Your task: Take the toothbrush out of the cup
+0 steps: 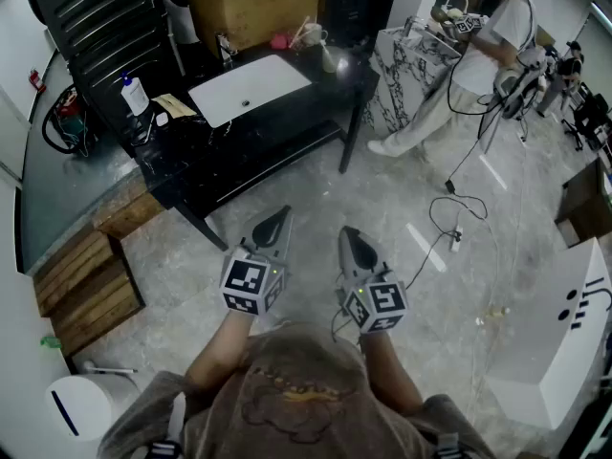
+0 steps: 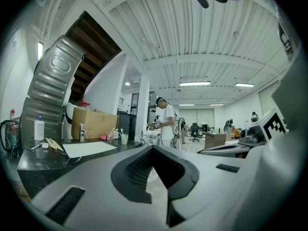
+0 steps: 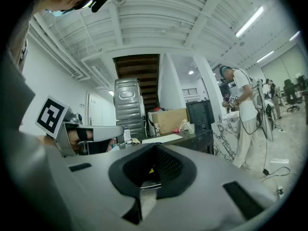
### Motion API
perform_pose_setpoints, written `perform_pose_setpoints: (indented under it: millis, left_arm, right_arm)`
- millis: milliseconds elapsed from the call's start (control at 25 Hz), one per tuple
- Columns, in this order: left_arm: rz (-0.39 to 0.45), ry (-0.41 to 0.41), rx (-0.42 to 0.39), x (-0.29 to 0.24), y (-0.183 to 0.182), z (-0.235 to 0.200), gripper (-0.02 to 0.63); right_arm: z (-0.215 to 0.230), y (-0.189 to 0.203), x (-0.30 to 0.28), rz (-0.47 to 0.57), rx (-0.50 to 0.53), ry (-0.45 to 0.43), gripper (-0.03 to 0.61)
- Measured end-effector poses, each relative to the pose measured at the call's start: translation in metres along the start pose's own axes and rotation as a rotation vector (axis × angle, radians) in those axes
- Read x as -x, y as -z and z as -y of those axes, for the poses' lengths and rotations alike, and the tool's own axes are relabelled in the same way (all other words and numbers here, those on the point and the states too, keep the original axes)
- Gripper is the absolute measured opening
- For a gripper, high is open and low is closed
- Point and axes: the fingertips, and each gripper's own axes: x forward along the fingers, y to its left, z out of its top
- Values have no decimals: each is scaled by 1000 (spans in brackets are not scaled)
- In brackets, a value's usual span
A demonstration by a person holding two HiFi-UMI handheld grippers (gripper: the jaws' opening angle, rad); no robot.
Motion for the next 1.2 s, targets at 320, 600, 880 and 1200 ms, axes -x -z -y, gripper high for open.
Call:
perform_pose_setpoints:
  millis: [320, 600, 880, 1200]
  left_arm:
    - [7, 18, -4, 3, 3, -10, 2]
    - [14, 34, -6, -7, 2, -14, 2]
    - [27, 20, -14, -36, -1, -34, 2]
    - [20, 26, -9, -87, -1, -56, 2]
  right_arm:
    - [-16, 0, 0, 12, 24, -5, 5]
    - [-11, -7, -12, 34, 26, -11, 6]
    - [5, -15, -46, 49, 27, -23, 6]
    - [38, -21, -88, 60, 27, -19, 6]
